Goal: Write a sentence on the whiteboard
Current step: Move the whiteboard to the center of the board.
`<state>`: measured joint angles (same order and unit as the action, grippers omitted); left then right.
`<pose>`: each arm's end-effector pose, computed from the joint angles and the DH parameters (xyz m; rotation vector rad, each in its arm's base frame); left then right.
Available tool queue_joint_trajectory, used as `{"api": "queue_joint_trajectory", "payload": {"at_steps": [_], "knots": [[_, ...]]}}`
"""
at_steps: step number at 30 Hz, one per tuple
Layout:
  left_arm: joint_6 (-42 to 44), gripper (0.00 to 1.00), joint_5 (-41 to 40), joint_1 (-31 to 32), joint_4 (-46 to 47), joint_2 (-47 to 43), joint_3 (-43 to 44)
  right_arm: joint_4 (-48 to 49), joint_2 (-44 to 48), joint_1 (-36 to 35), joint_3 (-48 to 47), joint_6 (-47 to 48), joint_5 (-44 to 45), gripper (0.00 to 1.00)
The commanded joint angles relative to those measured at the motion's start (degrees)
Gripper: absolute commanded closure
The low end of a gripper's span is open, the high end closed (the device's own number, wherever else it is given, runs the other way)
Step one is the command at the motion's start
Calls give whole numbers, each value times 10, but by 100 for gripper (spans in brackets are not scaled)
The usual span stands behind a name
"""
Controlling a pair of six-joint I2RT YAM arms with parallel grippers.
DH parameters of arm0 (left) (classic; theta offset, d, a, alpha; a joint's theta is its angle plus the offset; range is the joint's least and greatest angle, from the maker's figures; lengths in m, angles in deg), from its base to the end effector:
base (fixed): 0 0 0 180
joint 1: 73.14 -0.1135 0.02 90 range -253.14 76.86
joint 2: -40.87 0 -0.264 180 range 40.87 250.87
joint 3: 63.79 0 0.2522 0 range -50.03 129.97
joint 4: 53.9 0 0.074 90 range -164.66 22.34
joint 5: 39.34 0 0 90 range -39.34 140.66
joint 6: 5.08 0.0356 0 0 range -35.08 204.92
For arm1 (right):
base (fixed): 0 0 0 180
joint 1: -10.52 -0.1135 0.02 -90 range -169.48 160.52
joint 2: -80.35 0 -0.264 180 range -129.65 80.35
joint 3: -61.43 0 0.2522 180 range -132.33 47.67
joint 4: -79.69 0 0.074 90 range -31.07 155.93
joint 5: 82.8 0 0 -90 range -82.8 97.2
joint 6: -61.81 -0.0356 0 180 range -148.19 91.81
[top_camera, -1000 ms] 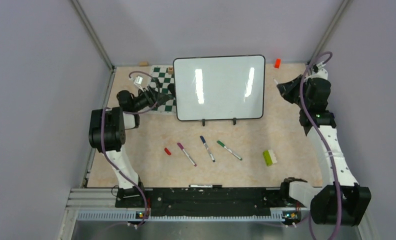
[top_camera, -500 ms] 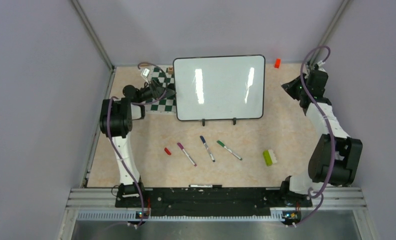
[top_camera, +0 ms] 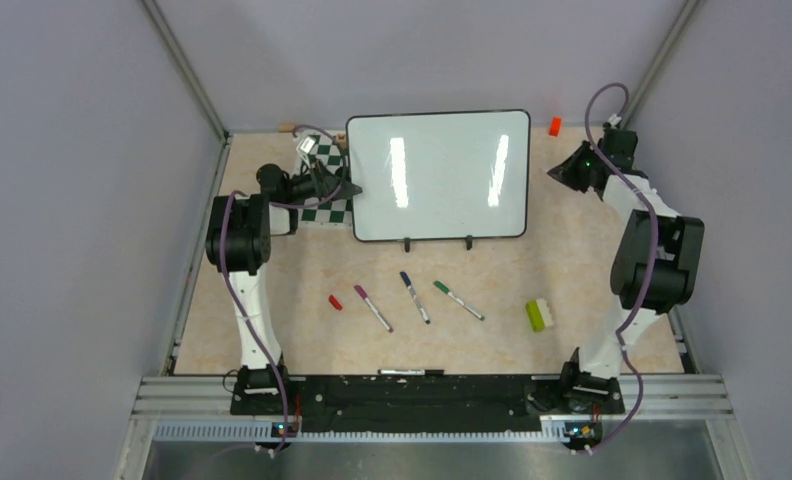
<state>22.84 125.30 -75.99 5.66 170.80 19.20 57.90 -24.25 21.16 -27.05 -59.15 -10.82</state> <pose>0.4442 -0.0123 0.1499 0.3426 1.7424 -1.6461 0.4088 -0.0656 0.2327 0.6339 2.1582 0.5434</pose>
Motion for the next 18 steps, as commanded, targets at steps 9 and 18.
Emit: {"api": "queue_joint_trajectory", "payload": {"at_steps": [9, 18], "knots": [[116, 64, 10, 5, -120, -11, 19, -15, -79, -16, -75, 23, -82, 100], [191, 100, 16, 14, -193, -30, 12, -8, -86, -29, -64, 31, -140, 100]]}}
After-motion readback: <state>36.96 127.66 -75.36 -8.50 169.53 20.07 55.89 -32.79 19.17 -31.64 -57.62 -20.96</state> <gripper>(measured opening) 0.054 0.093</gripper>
